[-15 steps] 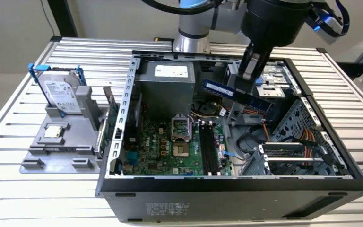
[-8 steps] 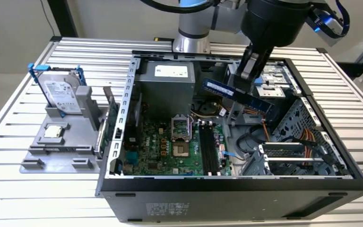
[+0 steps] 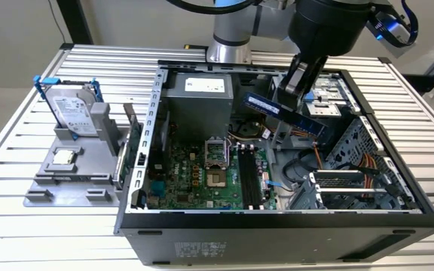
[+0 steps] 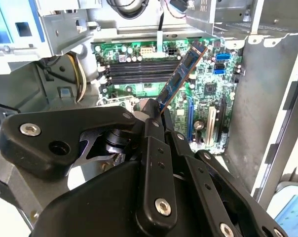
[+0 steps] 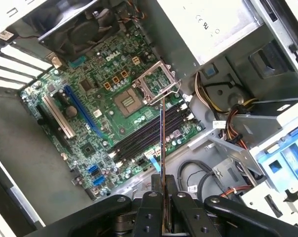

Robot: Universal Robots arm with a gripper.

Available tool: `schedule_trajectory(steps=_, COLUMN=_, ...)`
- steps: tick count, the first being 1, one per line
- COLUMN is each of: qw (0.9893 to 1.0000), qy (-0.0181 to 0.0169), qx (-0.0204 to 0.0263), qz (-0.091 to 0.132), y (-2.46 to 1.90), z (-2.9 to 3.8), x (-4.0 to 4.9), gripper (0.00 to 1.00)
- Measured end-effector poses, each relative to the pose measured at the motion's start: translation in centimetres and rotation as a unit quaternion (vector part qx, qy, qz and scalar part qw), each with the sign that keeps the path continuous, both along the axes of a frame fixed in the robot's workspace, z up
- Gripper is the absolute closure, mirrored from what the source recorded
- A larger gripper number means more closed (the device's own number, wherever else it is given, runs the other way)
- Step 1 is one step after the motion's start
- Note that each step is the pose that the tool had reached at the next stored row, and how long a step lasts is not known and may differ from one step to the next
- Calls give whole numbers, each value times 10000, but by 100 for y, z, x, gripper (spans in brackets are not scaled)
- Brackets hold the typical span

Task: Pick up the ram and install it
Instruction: 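Insert the ram into the slot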

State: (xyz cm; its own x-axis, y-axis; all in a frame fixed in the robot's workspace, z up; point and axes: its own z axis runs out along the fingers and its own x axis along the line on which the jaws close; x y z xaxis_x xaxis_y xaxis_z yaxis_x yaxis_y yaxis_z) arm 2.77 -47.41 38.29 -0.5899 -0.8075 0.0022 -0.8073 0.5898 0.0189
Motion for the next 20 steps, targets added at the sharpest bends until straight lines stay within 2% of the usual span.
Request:
schedule_trajectory(steps=11, qw=9992, qy=0, qx=0, qz=-398, y=0, z=0, x=3, gripper=100)
schedule_trajectory(steps=20, qw=9973, qy=0, qx=0, qz=-735, y=0, z=0, x=5, gripper=100)
